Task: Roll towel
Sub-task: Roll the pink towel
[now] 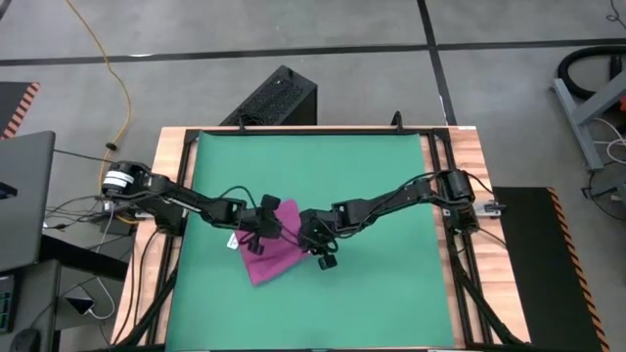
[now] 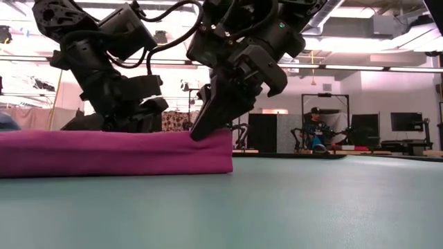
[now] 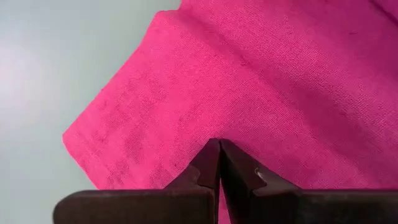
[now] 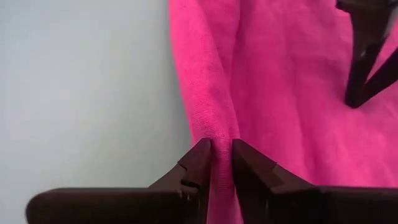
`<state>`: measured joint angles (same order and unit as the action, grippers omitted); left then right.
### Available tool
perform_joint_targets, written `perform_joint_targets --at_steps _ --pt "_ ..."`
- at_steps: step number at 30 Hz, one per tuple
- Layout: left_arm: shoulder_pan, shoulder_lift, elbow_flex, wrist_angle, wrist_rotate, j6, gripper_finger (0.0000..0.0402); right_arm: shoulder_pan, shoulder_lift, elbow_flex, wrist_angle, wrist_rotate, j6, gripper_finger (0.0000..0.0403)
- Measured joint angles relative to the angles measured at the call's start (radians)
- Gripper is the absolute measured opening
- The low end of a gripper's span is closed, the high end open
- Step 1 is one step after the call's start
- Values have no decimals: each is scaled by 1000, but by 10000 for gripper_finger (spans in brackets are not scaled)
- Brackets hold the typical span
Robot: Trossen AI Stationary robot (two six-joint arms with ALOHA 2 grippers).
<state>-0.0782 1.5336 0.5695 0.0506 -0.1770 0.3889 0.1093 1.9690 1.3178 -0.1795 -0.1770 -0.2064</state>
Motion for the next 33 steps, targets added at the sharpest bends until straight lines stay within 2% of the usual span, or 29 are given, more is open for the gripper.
perform_joint_targets --at_steps 7,18,22,29,33 --pt "-23 87 6 85 9 -8 0 -36 0 0 2 25 15 87" --pt "-30 78 26 72 -13 -17 0 -55 3 0 -1 22 26 87" --pt "-31 78 50 65 -21 -12 0 -55 53 1 20 21 25 87" --pt "-37 68 88 -8 -31 -14 0 -57 95 3 27 57 29 87" --pt "-74 32 164 -175 -119 -24 0 -60 96 3 27 66 30 87"
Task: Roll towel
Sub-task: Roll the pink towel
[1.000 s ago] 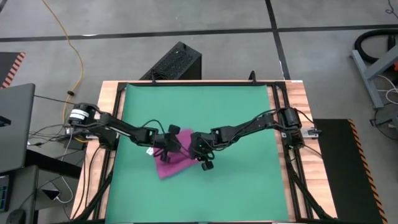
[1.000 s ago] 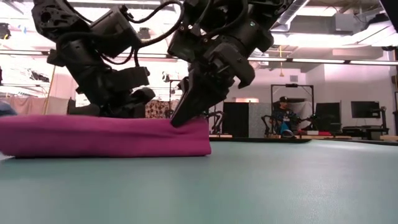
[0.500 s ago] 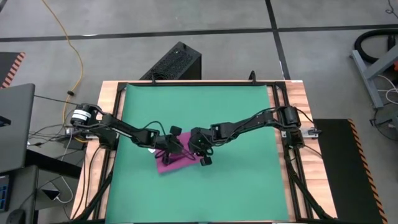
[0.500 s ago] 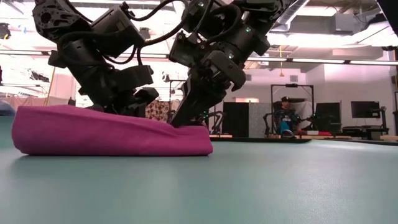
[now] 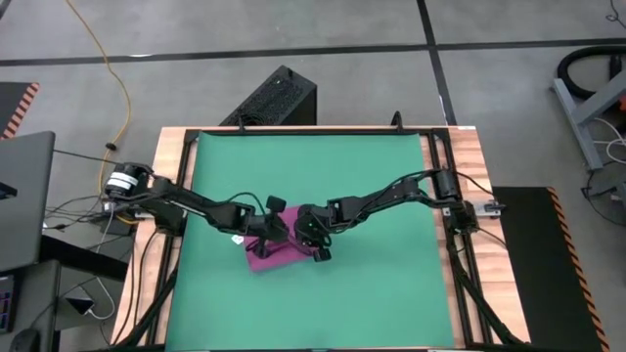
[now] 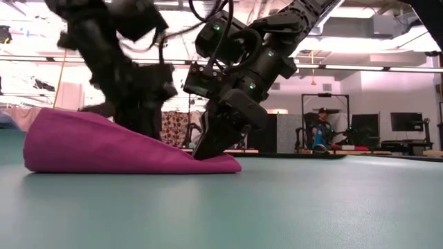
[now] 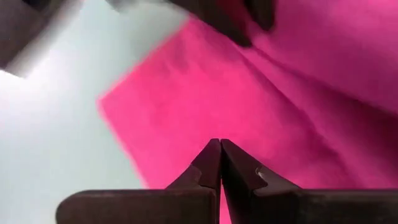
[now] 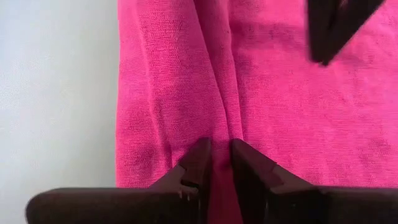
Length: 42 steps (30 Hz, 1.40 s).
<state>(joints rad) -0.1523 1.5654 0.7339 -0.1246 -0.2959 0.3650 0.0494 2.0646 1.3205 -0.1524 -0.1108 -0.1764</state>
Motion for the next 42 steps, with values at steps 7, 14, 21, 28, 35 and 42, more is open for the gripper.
perform_joint_targets --at_steps 7,14,21,28,35,42 --pt "-136 -108 120 -141 -112 -198 0 0 1 0 8 4 -4 87" --pt "-282 -91 81 -80 -123 -328 0 0 2 -1 10 4 -7 87" --pt "-335 28 80 -144 -217 -501 0 0 2 -1 9 4 -7 87" --pt "-422 47 79 -257 -240 -707 0 0 2 -1 6 5 -7 87" --pt "-517 57 80 -328 -359 -867 0 0 3 -1 5 6 -7 87" --pt "-580 3 116 -447 -358 -1044 0 0 3 -1 4 6 -6 87"
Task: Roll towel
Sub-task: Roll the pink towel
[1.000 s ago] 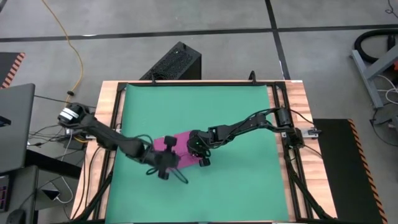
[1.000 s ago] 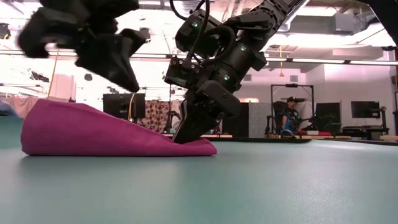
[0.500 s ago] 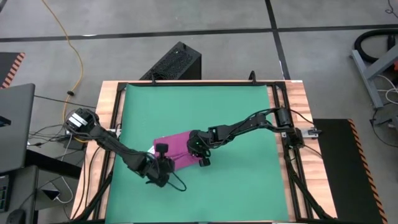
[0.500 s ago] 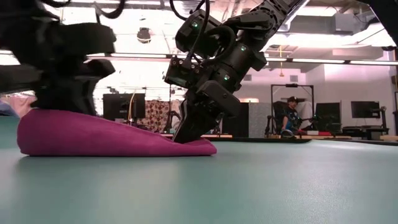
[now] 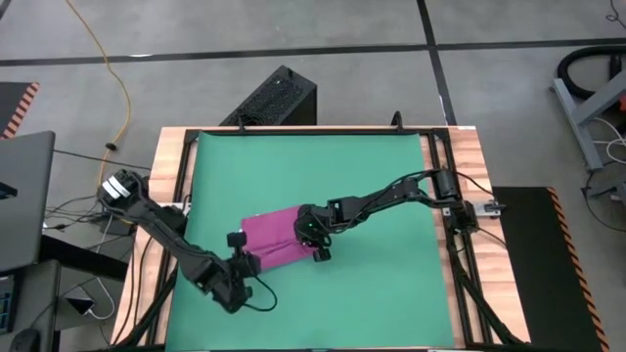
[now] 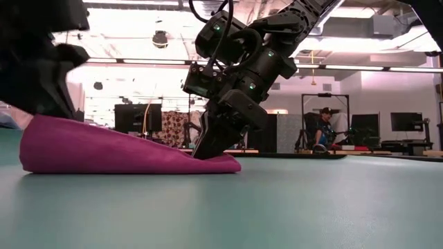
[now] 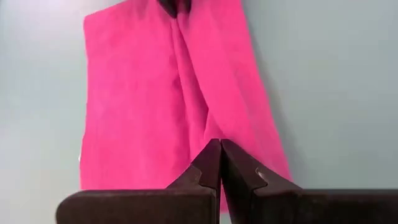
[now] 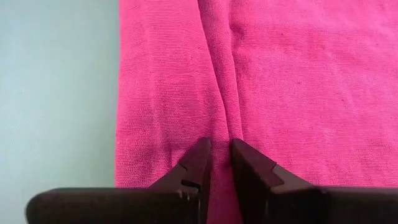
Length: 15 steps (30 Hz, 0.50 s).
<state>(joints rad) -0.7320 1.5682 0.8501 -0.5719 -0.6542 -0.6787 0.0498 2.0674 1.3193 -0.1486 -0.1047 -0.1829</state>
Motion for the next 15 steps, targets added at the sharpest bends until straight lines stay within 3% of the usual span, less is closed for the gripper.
perform_joint_targets --at_steps 4,9,15 --pt "-48 -9 70 -12 -73 -52 0 0 0 0 1 0 0 87" --pt "-82 -11 118 172 -182 132 0 0 0 0 3 0 0 87" --pt "-47 53 108 127 -223 153 0 5 0 0 2 0 11 87"
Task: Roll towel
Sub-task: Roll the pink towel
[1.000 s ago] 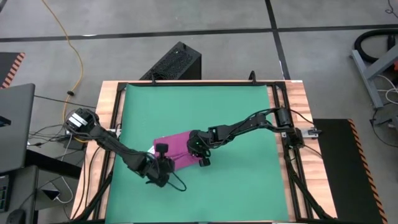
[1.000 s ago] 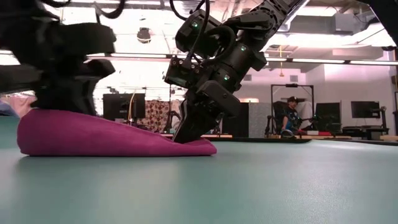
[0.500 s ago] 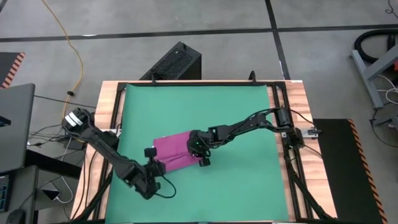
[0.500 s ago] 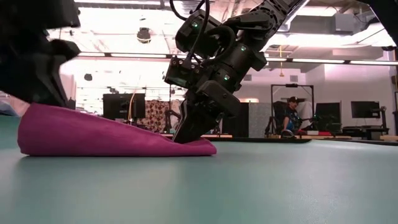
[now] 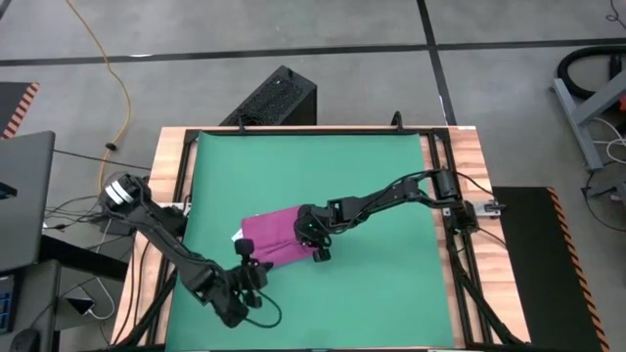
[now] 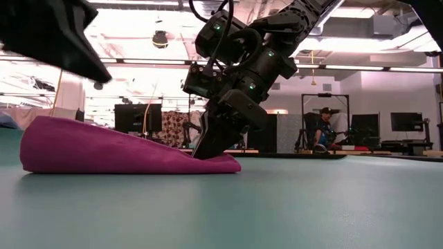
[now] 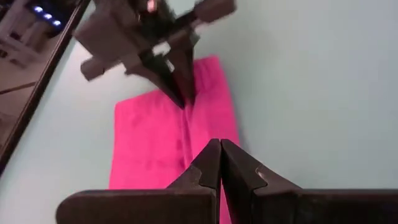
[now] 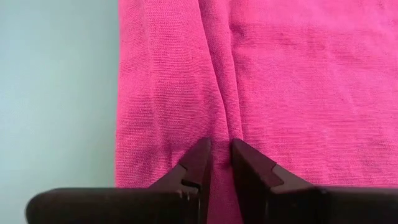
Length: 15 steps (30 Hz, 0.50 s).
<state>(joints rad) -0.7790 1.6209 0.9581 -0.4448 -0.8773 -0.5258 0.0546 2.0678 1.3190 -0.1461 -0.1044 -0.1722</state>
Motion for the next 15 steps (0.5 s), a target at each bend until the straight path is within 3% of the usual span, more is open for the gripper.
perform_joint_targets --at_steps 8,15 --pt "-6 141 0 -30 7 -138 0 4 0 0 -3 0 0 87" --pt "-44 195 -11 -192 -4 -403 0 4 0 0 -8 0 0 87"
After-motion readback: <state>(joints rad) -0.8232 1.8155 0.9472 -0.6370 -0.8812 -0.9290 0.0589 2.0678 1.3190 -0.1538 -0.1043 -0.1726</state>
